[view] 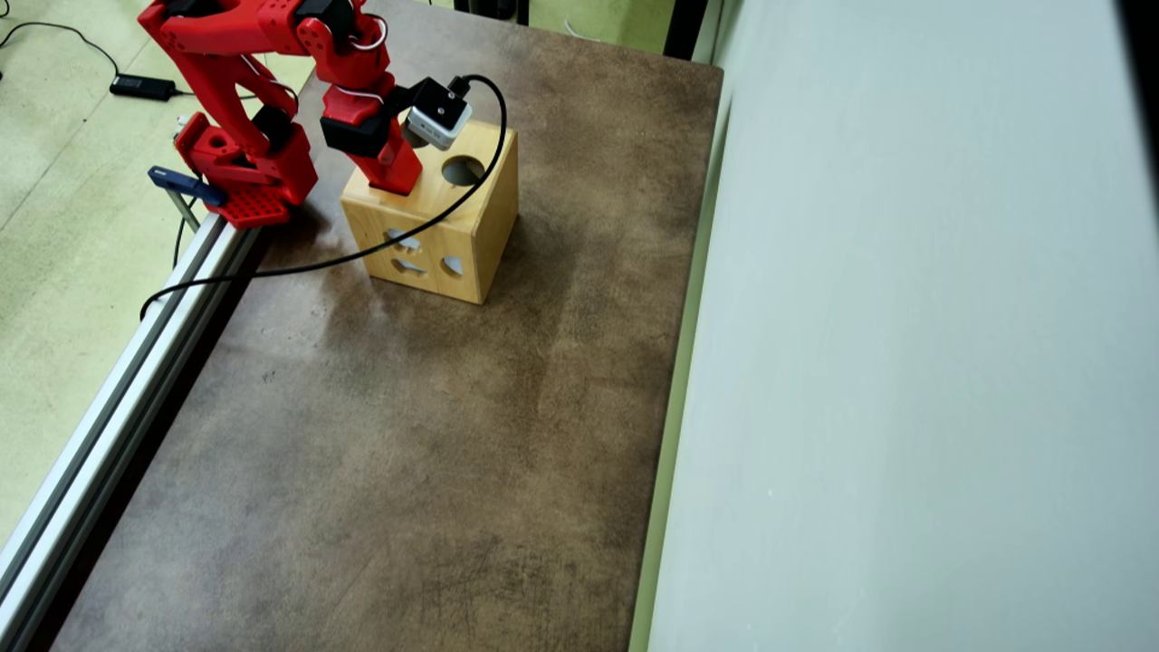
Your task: Pick and place the red cube on the square hole
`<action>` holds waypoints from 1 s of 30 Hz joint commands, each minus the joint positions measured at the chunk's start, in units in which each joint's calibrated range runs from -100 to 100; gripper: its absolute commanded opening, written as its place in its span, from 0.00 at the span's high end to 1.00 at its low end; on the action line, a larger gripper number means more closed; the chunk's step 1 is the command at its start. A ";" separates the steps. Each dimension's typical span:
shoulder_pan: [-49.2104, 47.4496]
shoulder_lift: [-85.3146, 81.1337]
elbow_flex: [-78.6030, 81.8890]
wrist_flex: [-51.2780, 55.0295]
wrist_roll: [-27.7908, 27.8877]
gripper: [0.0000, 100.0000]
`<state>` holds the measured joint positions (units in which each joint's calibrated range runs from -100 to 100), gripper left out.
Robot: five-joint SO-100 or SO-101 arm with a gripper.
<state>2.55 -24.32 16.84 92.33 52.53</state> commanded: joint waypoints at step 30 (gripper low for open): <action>0.79 -2.22 -0.20 0.19 -0.68 0.92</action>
<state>2.84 -24.32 16.84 92.33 52.48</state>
